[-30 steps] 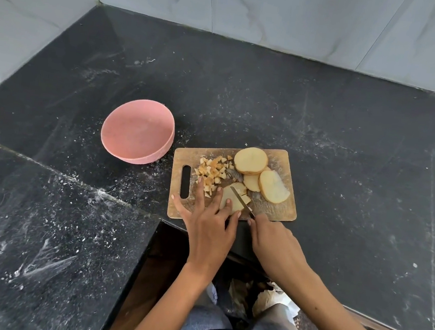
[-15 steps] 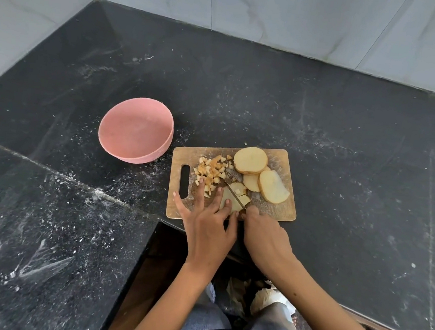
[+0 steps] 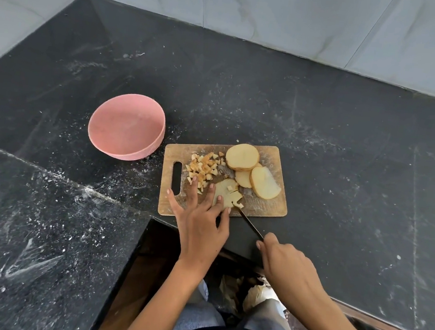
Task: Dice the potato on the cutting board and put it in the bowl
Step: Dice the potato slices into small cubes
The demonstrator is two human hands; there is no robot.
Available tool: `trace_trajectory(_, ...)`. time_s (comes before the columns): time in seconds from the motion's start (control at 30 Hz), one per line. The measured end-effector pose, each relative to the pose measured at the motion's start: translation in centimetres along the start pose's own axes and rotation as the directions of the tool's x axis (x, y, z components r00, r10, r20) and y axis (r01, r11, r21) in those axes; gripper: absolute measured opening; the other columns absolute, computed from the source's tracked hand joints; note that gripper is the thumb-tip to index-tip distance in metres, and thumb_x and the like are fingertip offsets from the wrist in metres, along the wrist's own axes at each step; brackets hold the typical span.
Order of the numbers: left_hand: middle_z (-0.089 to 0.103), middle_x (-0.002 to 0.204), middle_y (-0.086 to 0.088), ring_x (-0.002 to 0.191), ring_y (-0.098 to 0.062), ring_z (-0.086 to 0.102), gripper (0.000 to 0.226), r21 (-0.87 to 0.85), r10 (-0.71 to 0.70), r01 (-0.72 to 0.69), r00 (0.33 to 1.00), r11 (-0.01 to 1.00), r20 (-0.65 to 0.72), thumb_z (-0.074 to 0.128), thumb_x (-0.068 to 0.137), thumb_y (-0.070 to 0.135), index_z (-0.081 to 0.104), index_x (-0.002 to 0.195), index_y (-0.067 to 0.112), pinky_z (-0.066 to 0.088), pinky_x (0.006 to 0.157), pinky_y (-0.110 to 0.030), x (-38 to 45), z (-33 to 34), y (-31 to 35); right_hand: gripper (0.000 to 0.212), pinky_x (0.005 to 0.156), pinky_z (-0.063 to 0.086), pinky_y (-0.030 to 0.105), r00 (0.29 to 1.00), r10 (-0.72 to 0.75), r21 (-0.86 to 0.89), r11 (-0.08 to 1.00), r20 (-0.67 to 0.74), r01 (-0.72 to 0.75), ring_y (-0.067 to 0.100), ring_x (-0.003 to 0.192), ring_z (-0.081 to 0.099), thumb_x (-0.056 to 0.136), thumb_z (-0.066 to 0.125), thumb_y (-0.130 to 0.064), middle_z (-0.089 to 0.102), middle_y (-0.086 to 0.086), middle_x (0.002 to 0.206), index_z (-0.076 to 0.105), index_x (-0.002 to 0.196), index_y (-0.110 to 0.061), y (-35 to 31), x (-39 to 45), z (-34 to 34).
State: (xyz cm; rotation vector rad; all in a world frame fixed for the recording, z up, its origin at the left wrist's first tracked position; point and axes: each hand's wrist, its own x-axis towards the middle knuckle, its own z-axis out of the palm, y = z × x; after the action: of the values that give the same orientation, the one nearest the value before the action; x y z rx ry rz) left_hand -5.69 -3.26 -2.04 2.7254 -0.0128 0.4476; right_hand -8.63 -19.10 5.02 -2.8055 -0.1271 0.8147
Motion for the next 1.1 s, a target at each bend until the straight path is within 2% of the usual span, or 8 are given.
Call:
trace_trajectory(0.07, 0.067, 0.121, -0.002, 0.141, -0.031, 0.033, 0.017, -0.011, -0.002, 0.002, 1.000, 1.000, 0.014, 0.064, 0.085, 0.029, 0.078, 0.093, 0.021, 0.001, 0.113, -0.064, -0.3, 0.0, -0.1, 0.028, 0.062, 0.035, 0.035, 0.998, -0.019, 0.065, 0.998, -0.055, 0.022, 0.031, 0.076, 0.054, 0.103, 0.019, -0.040, 0.037, -0.004, 0.067, 0.029, 0.089, -0.018, -0.4, 0.2, -0.4)
trace_trajectory(0.13, 0.067, 0.122, -0.003, 0.142, -0.031, 0.031, 0.017, -0.015, -0.015, 0.015, 1.000, 1.000, 0.011, 0.064, 0.086, 0.030, 0.078, 0.094, 0.022, 0.005, 0.111, -0.067, -0.6, 0.0, -0.3, 0.028, 0.062, 0.036, 0.035, 0.995, -0.030, 0.098, 0.994, -0.092, 0.039, 0.032, 0.078, 0.055, 0.103, 0.020, -0.039, 0.045, -0.001, 0.072, 0.031, 0.090, -0.018, -1.0, 1.0, -0.8)
trace_trajectory(0.23, 0.069, 0.118, -0.004, 0.141, -0.032, 0.034, 0.016, -0.031, -0.025, 0.024, 0.999, 0.999, -0.031, 0.065, 0.085, 0.030, 0.079, 0.090, 0.022, -0.001, 0.115, -0.060, -0.6, -0.1, -0.3, 0.029, 0.065, 0.038, 0.036, 0.992, -0.042, 0.102, 0.993, -0.117, 0.054, 0.034, 0.087, 0.060, 0.103, 0.022, -0.039, 0.061, 0.010, 0.093, 0.037, 0.092, -0.016, -2.0, 3.0, -0.9)
trace_trajectory(0.3, 0.070, 0.114, -0.003, 0.139, -0.031, 0.036, 0.016, -0.023, -0.026, 0.025, 0.999, 0.999, -0.045, 0.066, 0.085, 0.029, 0.079, 0.087, 0.021, -0.002, 0.115, -0.058, -0.5, -0.1, -0.2, 0.032, 0.066, 0.039, 0.037, 0.992, -0.046, 0.085, 0.995, -0.114, 0.056, 0.034, 0.090, 0.060, 0.103, 0.023, -0.038, 0.062, 0.013, 0.099, 0.043, 0.100, -0.013, -2.6, 3.8, -0.8)
trace_trajectory(0.47, 0.071, 0.111, -0.004, 0.137, -0.028, 0.040, 0.015, -0.035, -0.013, 0.012, 0.999, 0.999, -0.045, 0.067, 0.083, 0.028, 0.079, 0.084, 0.019, 0.011, 0.110, -0.067, -0.5, 0.2, -0.4, 0.033, 0.065, 0.036, 0.034, 0.995, -0.038, 0.058, 0.997, -0.090, 0.043, 0.034, 0.095, 0.061, 0.104, 0.023, -0.034, 0.061, 0.014, 0.105, 0.045, 0.108, -0.009, -3.6, 4.6, -0.4)
trace_trajectory(0.8, 0.072, 0.108, -0.004, 0.135, -0.026, 0.044, 0.015, -0.024, -0.022, 0.021, 0.998, 0.999, -0.052, 0.066, 0.082, 0.030, 0.079, 0.082, 0.022, 0.004, 0.115, -0.060, -0.4, 0.3, -0.5, 0.017, 0.067, 0.039, 0.036, 1.000, -0.001, -0.032, 0.999, -0.022, 0.000, 0.033, 0.101, 0.062, 0.103, 0.029, -0.019, 0.062, 0.012, 0.113, 0.040, 0.112, -0.010, -3.7, 4.8, 0.3)
trace_trajectory(0.93, 0.073, 0.105, -0.005, 0.133, -0.026, 0.046, 0.014, -0.019, -0.029, 0.028, 0.998, 0.999, -0.059, 0.067, 0.081, 0.029, 0.079, 0.081, 0.022, 0.002, 0.116, -0.058, -0.3, 0.3, -0.4, 0.017, 0.065, 0.036, 0.034, 0.999, 0.008, -0.037, 0.999, 0.044, -0.006, 0.033, 0.098, 0.062, 0.105, 0.021, -0.028, 0.062, 0.011, 0.107, 0.028, 0.096, -0.016, -2.3, 2.6, 0.9)
trace_trajectory(1.1, 0.073, 0.105, -0.005, 0.133, -0.026, 0.046, 0.015, -0.011, -0.037, 0.037, 0.997, 0.999, -0.071, 0.066, 0.081, 0.028, 0.079, 0.080, 0.020, 0.000, 0.117, -0.056, -0.4, 0.3, -0.3, 0.018, 0.064, 0.035, 0.033, 0.997, 0.025, -0.069, 0.997, 0.080, -0.020, 0.033, 0.097, 0.062, 0.105, 0.018, -0.031, 0.064, 0.009, 0.103, 0.023, 0.094, -0.016, -0.8, 0.8, 1.2)
